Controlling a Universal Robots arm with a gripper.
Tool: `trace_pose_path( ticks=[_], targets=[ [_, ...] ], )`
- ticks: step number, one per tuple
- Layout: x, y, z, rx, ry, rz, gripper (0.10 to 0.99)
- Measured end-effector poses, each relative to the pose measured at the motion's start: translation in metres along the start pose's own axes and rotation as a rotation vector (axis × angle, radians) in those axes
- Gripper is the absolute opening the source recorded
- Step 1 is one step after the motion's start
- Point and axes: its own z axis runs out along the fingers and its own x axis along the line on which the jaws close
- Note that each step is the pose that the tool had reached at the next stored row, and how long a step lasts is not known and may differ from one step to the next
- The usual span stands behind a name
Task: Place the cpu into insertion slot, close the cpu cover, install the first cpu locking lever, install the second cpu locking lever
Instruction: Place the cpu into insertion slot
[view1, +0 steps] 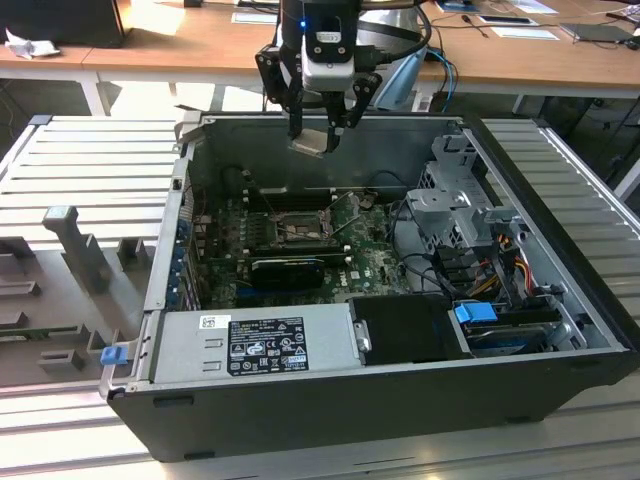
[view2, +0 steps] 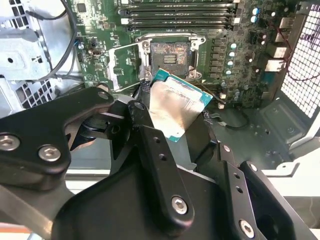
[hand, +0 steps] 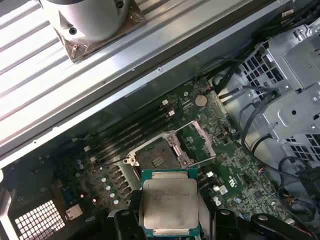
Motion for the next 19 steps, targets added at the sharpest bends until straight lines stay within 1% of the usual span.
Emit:
trace_pose_path(
  ticks=[11, 15, 17, 19],
  targets=[
    [0.0, 0.0, 0.0001, -0.002, -0.0096, 0.107, 0.529],
    [0.0, 0.0, 0.0001, -0.003, -0.0141, 0.157, 0.529],
    [0.0, 0.0, 0.0001, -0.003, -0.0153, 0.17, 0.529],
    [0.0, 0.0, 0.0001, -0.004, -0.0181, 0.202, 0.529]
  ],
)
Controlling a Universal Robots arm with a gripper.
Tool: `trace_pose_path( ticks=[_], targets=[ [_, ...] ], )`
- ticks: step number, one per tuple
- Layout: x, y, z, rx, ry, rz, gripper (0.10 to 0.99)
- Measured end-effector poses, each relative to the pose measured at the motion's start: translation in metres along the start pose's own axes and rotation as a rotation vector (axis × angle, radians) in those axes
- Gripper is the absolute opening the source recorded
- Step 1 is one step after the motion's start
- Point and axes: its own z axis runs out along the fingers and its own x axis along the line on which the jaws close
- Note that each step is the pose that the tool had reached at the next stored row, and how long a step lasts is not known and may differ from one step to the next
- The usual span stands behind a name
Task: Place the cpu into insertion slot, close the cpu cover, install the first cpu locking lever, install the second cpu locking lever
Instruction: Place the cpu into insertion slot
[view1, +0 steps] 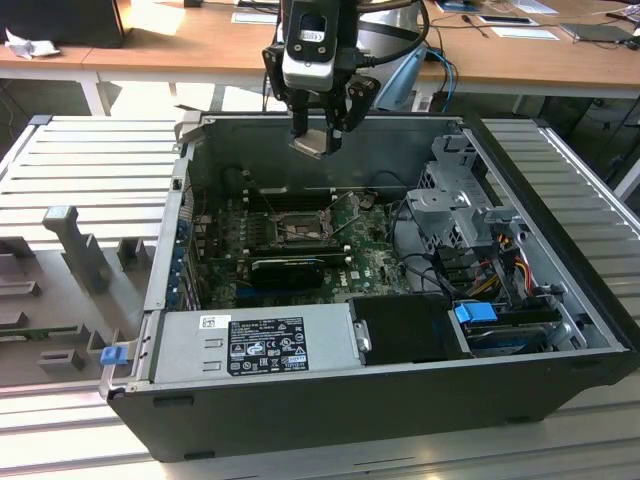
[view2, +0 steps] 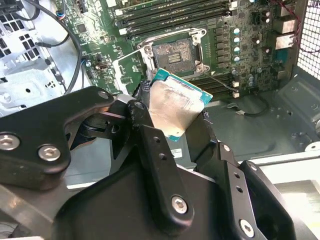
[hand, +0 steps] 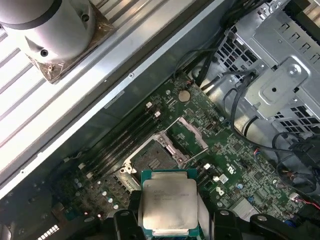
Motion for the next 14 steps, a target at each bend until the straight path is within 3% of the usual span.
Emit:
trace_pose_path(
  ticks=[9, 14],
  targets=[
    [0.0, 0.0, 0.0, -0.002, -0.0091, 0.102, 0.529],
    [0.0, 0.0, 0.0, -0.003, -0.0115, 0.129, 0.529]
  ],
)
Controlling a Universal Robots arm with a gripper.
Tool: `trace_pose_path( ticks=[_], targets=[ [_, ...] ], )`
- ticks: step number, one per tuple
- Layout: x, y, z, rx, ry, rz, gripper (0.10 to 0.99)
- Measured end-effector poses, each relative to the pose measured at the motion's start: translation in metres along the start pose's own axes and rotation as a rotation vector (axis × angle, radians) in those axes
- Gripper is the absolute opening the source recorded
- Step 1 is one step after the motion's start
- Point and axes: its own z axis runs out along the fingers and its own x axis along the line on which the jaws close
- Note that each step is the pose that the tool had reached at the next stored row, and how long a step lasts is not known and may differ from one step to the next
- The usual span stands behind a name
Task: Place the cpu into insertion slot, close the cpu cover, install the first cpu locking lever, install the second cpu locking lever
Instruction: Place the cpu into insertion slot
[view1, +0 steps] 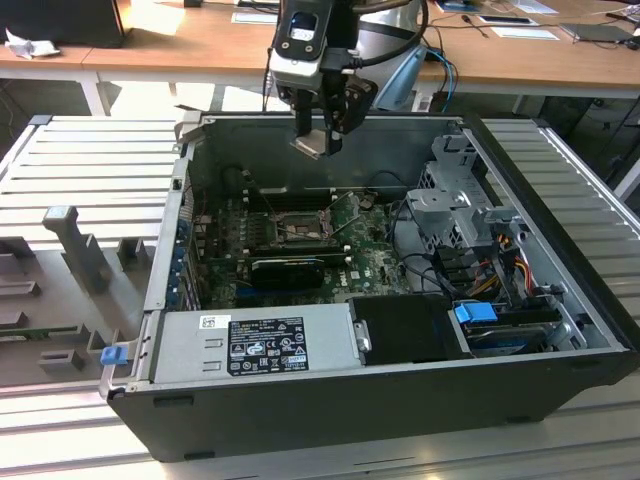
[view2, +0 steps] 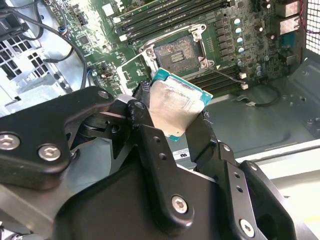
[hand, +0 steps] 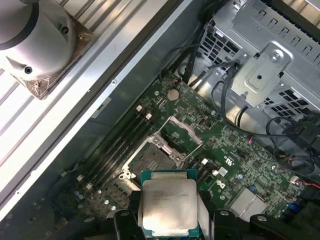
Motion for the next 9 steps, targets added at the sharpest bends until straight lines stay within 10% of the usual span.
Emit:
trace_pose_path(
  ticks=[9],
  targets=[
    [0.0, 0.0, 0.0004, -0.001, -0.0061, 0.068, 0.529]
  ],
)
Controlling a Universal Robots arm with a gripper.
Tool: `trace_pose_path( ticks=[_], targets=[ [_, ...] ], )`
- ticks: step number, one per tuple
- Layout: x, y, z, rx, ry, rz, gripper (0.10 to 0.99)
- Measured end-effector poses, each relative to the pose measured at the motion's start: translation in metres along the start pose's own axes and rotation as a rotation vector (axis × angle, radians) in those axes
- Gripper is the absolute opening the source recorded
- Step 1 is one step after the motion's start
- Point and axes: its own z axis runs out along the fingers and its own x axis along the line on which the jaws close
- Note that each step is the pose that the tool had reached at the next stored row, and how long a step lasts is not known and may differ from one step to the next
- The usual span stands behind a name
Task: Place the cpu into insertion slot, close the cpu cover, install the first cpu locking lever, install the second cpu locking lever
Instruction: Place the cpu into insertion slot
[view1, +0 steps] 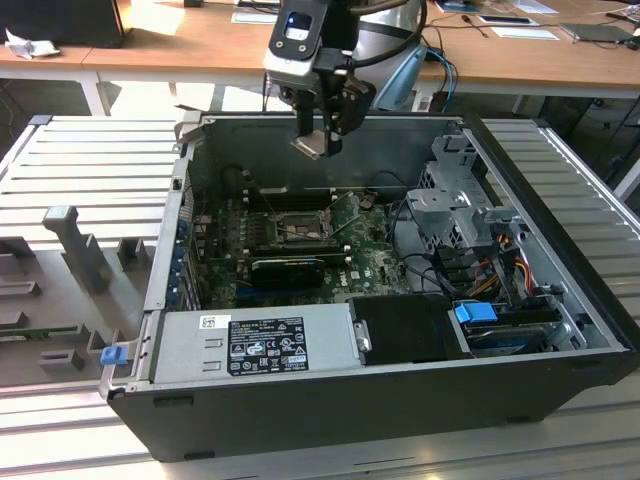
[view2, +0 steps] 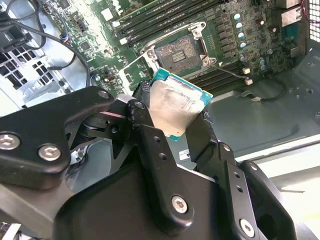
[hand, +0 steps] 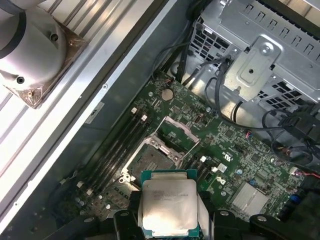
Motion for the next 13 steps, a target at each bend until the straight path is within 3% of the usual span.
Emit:
trace_pose_path(
  ticks=[13],
  targets=[
    [0.0, 0.0, 0.0002, -0.002, -0.0064, 0.071, 0.529]
  ],
)
